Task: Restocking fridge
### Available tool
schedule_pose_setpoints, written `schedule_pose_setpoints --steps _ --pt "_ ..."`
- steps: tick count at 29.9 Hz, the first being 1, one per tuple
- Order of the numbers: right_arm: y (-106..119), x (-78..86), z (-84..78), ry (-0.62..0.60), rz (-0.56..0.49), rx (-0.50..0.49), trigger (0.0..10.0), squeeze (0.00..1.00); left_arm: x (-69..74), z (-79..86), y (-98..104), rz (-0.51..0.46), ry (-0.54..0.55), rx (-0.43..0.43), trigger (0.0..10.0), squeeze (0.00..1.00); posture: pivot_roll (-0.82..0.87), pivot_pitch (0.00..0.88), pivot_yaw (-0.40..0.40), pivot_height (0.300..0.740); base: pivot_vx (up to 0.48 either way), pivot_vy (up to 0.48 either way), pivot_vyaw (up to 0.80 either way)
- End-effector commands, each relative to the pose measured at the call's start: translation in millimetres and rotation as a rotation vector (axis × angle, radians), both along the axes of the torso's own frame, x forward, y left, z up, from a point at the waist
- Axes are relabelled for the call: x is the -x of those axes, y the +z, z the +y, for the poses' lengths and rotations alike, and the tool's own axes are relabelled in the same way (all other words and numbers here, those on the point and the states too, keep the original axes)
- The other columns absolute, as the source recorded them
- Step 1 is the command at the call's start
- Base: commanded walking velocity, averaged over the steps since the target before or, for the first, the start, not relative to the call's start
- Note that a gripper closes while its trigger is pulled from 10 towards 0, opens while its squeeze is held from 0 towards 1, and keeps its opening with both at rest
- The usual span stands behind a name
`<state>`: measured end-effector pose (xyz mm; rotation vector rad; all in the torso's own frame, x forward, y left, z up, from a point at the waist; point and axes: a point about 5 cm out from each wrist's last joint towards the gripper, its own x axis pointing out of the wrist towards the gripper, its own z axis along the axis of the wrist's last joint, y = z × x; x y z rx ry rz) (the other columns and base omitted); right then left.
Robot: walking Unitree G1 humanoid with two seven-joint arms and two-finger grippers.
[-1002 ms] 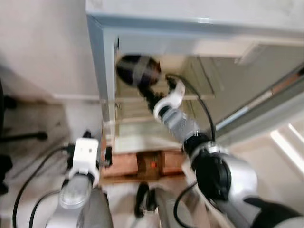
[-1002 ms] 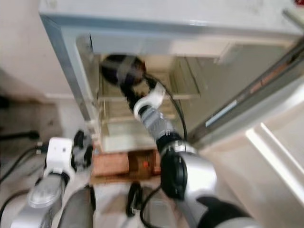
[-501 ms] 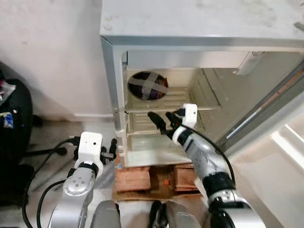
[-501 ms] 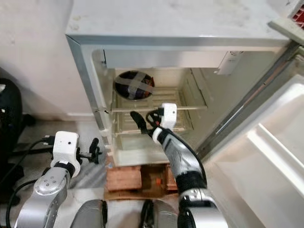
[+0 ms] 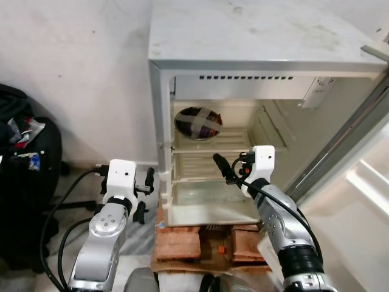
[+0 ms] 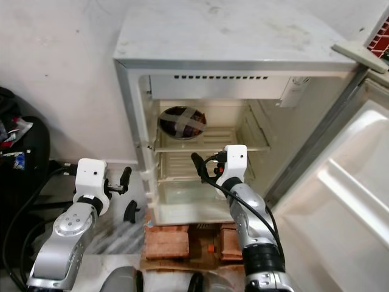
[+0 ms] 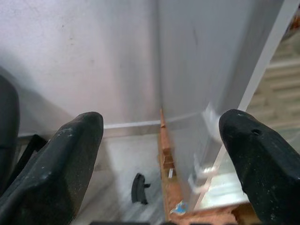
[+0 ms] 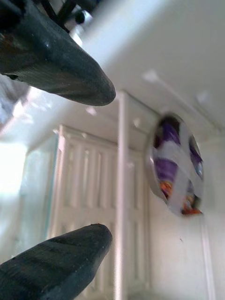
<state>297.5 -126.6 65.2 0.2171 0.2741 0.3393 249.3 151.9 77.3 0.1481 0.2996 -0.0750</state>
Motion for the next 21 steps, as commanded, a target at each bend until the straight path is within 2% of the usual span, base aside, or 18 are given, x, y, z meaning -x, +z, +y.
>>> schedule_pose_setpoints --steps 1,10,14,16,19,21 --pt "2 0.7 2.5 0.014 -0.001 0.007 10.0 0.00 -1.4 -4.4 -1 -0.001 -0.017 -0.007 10.0 0.00 0.14 0.000 -0.048 0.740 -0.307 0.000 0.00" --pt "7 1.2 5.2 -0.001 -0.018 0.007 10.0 0.00 -2.3 -4.3 -4 0.000 -0.015 -0.015 10.0 0.00 0.12 0.000 -0.035 0.740 -0.312 0.000 0.00" --pt "18 1.4 -0.3 -0.006 -0.109 0.072 10.0 0.00 -4.5 -4.2 -1 -0.048 -0.026 -0.043 10.0 0.00 0.11 0.001 -0.036 0.740 -0.255 0.000 0.00" --pt "26 2.7 -7.3 -0.012 -0.176 0.136 10.0 0.00 -6.2 -1.7 4 -0.129 -0.039 -0.095 10.0 0.00 0.11 0.000 -0.036 0.740 -0.249 0.000 0.00" --pt "28 5.8 -17.1 -0.035 -0.209 0.206 10.0 0.00 -5.8 1.6 5 -0.178 -0.043 -0.146 10.0 0.00 0.10 0.000 -0.033 0.740 -0.166 0.000 0.00" --pt "25 9.2 -21.7 -0.041 -0.195 0.228 10.0 0.00 -4.6 4.2 4 -0.186 -0.040 -0.170 10.0 0.00 0.08 0.000 -0.014 0.740 0.000 0.000 0.00"
